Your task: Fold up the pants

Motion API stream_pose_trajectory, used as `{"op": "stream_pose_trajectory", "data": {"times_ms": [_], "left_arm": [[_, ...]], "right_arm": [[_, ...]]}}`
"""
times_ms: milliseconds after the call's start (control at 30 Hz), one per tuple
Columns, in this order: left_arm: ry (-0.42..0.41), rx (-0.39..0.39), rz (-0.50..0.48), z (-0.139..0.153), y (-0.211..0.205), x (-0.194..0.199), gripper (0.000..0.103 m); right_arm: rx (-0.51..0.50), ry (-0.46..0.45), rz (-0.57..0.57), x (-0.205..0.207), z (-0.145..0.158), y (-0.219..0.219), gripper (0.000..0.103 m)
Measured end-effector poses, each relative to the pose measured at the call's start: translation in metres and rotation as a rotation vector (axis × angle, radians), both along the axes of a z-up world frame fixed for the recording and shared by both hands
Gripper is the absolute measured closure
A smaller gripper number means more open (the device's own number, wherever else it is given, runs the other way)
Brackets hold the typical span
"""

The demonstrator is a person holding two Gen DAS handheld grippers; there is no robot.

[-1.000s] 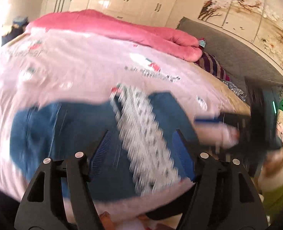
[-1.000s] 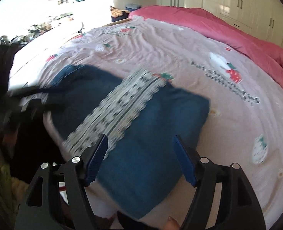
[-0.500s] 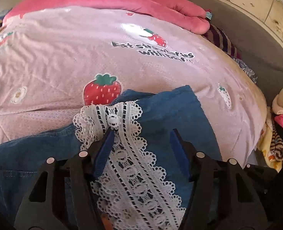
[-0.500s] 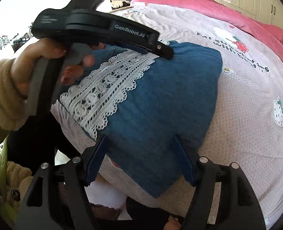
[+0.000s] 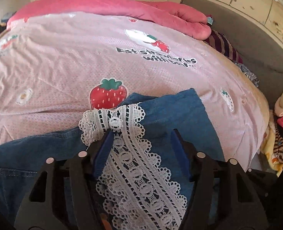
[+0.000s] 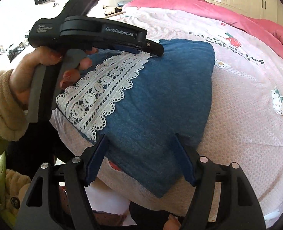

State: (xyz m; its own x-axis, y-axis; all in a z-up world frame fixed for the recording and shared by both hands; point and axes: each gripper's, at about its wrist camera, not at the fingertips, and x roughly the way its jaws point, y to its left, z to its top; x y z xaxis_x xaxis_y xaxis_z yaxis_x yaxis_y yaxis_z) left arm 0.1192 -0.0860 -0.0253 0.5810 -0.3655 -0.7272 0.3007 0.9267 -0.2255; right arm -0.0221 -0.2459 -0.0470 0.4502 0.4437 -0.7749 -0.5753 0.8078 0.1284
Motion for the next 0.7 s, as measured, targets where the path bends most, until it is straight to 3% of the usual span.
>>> {"op": "stream_pose_trajectory", "data": {"times_ms": [133, 267, 533, 600, 667, 700], "left_arm": [[-0.046, 0.022, 0.018, 0.017, 0.001, -0.013, 0.025], [-0.067, -0.012, 0.041, 0.033, 0.014, -0.022, 0.024], [-0.138, 0.006, 0.107, 0.057, 0.037, -0.047, 0.012], [-0.155, 0.017, 0.123, 0.061, 0.043, -0.055, 0.011], [-0.171, 0.028, 0.144, 0.064, 0.051, -0.061, 0.01], [-0.173, 0.032, 0.153, 0.064, 0.054, -0.064, 0.01]], "right_arm": [[0.032, -0.001, -0.027, -0.001, 0.015, -0.001, 0.034], [0.047, -0.033, -0.022, -0.009, 0.026, 0.005, 0.034], [0.038, -0.067, 0.058, -0.02, 0.037, 0.046, 0.035], [0.047, -0.057, 0.101, -0.022, 0.036, 0.059, 0.042], [0.037, -0.037, 0.128, -0.019, 0.032, 0.069, 0.062], [0.022, -0.025, 0.132, -0.018, 0.029, 0.074, 0.065]]}}
